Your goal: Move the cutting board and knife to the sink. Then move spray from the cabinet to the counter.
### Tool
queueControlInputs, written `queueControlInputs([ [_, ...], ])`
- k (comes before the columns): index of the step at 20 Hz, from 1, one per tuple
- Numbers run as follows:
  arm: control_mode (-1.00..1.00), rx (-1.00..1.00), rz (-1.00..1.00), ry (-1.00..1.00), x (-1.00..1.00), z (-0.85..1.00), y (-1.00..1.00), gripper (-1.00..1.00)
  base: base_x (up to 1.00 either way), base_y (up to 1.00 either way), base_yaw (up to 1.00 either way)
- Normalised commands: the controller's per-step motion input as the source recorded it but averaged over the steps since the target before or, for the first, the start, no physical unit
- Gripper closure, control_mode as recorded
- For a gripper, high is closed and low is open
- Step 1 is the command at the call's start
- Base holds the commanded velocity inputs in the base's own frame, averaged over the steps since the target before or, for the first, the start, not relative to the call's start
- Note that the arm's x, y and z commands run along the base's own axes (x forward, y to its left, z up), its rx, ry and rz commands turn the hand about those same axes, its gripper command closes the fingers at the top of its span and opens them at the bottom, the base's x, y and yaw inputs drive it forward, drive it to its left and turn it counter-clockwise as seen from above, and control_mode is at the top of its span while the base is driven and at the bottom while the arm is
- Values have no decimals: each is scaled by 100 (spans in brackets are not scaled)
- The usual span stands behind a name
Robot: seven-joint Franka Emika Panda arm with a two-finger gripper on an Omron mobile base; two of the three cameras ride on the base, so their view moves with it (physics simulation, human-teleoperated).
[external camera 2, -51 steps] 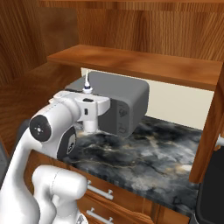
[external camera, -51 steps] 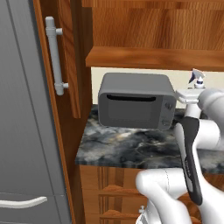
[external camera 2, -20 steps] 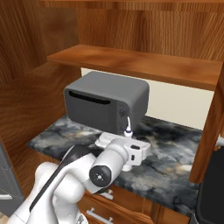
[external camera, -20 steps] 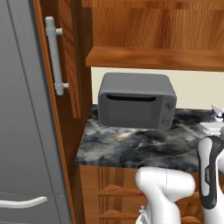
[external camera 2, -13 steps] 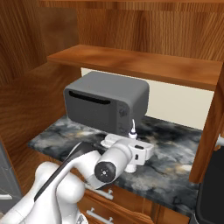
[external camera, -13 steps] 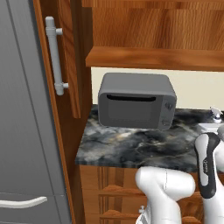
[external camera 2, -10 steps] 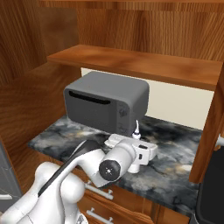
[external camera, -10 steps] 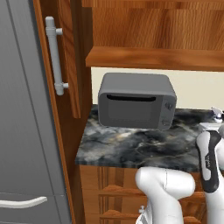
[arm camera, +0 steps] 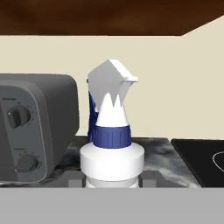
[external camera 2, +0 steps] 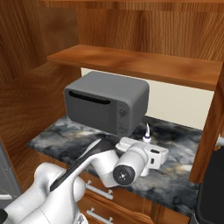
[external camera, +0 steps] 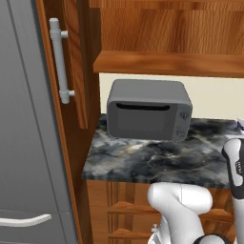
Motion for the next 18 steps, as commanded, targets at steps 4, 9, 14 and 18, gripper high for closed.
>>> queueControlInputs([
  [4,-100,0,0,-3,0,-15,-19,100,0,0,0],
  [9,-100,0,0,1,0,-11,-17,100,0,0,0],
  [14,-100,0,0,2,-1,-17,-7,100,0,0,0],
  [18,-100,0,0,4,0,-22,-2,100,0,0,0],
])
